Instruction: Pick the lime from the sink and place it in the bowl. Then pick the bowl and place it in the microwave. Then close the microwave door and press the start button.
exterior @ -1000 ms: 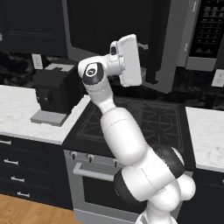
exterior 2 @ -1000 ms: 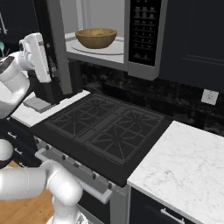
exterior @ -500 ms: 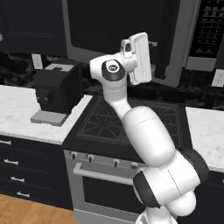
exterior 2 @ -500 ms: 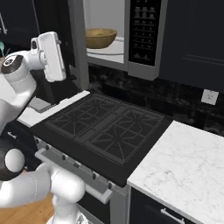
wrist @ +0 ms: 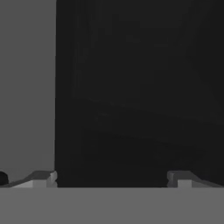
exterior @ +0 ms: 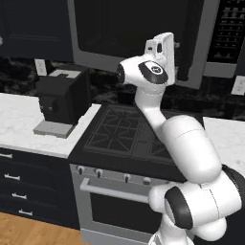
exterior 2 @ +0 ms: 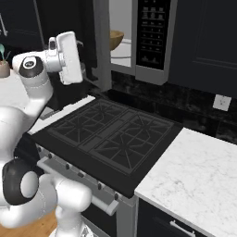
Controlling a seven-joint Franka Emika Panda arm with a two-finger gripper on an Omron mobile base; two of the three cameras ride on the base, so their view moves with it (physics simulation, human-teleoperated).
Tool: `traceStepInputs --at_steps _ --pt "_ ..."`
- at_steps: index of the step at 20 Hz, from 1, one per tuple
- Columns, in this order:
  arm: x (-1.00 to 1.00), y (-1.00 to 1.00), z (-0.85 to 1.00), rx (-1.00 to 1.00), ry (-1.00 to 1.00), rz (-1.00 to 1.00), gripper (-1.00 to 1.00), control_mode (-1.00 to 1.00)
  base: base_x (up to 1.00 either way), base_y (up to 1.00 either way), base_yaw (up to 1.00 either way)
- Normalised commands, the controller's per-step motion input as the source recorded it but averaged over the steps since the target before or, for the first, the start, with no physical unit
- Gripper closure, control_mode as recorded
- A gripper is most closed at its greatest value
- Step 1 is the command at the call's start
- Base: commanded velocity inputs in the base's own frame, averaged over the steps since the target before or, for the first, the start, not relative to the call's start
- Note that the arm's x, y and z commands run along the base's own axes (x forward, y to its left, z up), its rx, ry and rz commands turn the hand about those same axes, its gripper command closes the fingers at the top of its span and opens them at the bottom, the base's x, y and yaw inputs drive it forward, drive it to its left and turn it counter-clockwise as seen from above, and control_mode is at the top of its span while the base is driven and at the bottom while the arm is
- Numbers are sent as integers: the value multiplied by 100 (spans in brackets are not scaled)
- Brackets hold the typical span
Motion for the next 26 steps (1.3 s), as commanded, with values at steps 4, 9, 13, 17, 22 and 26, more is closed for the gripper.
traceStepInputs --at_steps 4,9,13,17,22,26 --pt "33 -36 8 9 24 30 -100 -100 0 0 0" --pt "44 -18 14 7 30 25 -100 -100 0 0 0" --pt "56 -11 4 4 30 20 -100 -100 0 0 0" --pt "66 0 0 0 25 16 -100 -100 0 0 0" --pt "69 0 0 0 13 14 -100 -100 0 0 0" --pt "97 -31 -19 0 15 18 -100 -100 0 0 0"
